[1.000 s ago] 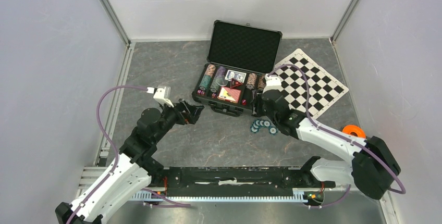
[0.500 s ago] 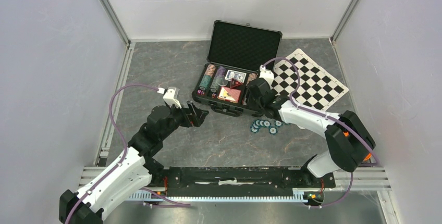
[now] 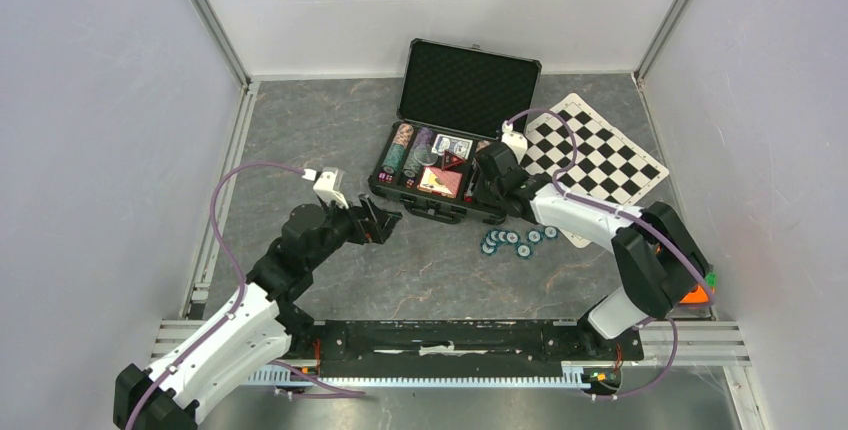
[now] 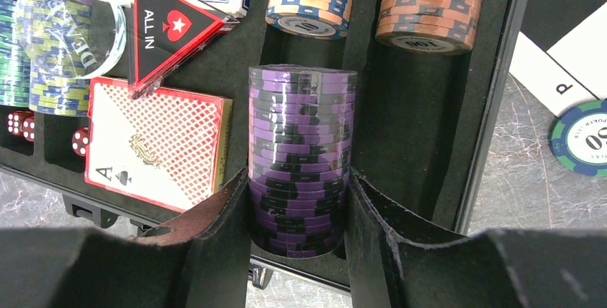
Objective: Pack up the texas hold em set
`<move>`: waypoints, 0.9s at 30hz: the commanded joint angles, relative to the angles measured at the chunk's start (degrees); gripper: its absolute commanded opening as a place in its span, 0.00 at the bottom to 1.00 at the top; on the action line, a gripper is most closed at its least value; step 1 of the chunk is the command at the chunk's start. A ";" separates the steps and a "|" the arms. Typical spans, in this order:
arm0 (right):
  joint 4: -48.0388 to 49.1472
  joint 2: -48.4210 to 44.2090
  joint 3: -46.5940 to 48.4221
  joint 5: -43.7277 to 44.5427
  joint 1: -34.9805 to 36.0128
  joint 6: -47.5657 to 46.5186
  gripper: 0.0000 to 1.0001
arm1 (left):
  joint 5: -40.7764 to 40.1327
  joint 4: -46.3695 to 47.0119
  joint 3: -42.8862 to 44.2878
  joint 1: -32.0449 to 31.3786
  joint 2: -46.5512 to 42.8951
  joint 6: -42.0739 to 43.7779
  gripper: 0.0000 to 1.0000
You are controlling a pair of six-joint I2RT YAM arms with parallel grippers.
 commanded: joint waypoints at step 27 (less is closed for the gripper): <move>-1.11 3.47 12.08 3.81 -0.82 -4.03 0.63 | -1.20 8.49 -3.80 0.10 2.69 3.77 1.00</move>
